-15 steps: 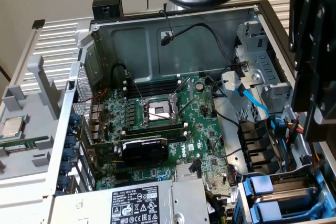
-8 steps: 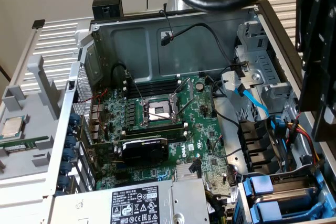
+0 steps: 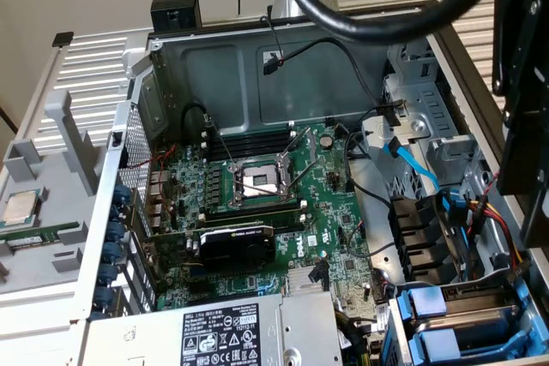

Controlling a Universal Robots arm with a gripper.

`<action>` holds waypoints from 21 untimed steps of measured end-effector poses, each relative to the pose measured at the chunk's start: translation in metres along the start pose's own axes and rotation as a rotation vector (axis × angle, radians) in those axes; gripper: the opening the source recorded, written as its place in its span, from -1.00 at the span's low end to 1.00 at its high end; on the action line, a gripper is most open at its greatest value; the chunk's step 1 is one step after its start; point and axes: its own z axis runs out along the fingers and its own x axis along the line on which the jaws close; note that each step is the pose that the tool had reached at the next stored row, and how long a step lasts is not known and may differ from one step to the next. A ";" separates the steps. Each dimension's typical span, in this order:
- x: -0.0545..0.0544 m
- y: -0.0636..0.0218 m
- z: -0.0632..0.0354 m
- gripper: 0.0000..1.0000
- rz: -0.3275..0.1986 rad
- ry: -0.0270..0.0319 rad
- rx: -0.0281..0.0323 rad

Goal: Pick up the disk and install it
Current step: 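Insert the first disk wire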

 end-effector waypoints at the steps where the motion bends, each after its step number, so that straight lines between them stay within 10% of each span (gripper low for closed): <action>1: 0.001 0.0000 0.0001 -0.14 -0.002 -0.0020 -0.0008; 8: 0.001 -0.0002 0.0002 -0.14 -0.018 -0.0042 -0.0022; 21: 0.001 -0.0002 0.0003 -0.14 -0.249 -0.0189 0.0292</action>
